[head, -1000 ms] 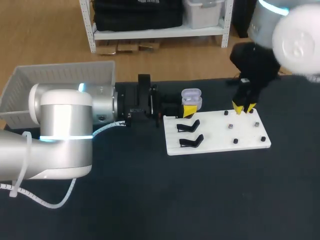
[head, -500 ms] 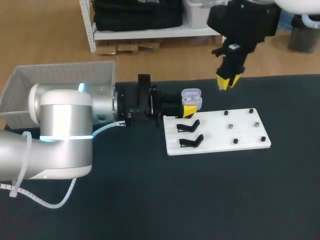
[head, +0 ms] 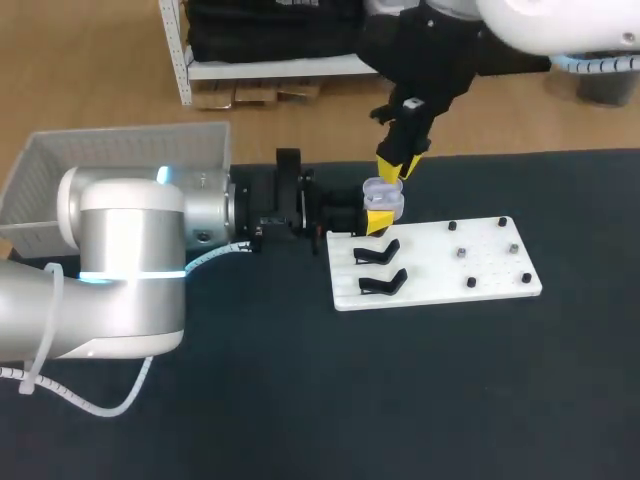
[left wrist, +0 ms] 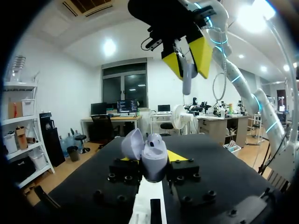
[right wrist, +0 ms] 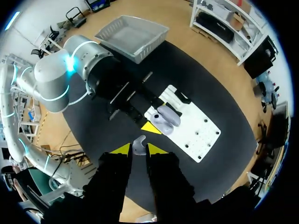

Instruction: Pick up each earbud case from the left stands, insert the matching earbuds, close the lid, and place the case in the box.

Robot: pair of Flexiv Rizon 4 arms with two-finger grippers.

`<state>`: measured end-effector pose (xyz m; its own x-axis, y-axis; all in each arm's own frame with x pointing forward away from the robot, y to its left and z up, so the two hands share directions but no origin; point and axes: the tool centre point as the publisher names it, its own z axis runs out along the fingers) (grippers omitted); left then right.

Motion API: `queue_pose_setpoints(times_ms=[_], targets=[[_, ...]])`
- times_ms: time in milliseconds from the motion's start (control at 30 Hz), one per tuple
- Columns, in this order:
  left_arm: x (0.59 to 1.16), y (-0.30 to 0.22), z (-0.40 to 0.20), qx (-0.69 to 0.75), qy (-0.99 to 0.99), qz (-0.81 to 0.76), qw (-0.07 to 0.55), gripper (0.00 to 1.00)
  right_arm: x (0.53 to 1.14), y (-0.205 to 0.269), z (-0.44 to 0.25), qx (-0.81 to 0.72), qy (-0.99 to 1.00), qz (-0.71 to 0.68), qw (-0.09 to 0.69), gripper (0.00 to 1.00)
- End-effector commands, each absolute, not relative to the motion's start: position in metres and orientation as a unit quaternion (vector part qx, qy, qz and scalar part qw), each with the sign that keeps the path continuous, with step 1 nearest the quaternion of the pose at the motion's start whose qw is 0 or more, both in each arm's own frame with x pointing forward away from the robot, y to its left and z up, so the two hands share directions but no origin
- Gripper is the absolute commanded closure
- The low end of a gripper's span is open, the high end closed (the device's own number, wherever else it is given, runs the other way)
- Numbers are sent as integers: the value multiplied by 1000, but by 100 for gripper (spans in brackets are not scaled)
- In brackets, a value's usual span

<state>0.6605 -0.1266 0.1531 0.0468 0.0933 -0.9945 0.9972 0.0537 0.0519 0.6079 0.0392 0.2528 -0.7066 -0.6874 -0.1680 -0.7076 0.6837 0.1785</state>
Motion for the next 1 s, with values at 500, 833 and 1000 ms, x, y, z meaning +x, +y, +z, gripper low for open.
queue_pose_setpoints(times_ms=[500, 833, 1000], targets=[[659, -127, 152, 518, 523, -448, 508, 100, 625, 47, 218, -390, 911, 103, 83, 100], [659, -127, 152, 518, 523, -448, 508, 100, 630, 47, 212, -395, 911, 93, 75, 100], [659, -127, 152, 518, 523, -448, 508, 100, 633, 48, 207, -396, 911, 91, 70, 100]])
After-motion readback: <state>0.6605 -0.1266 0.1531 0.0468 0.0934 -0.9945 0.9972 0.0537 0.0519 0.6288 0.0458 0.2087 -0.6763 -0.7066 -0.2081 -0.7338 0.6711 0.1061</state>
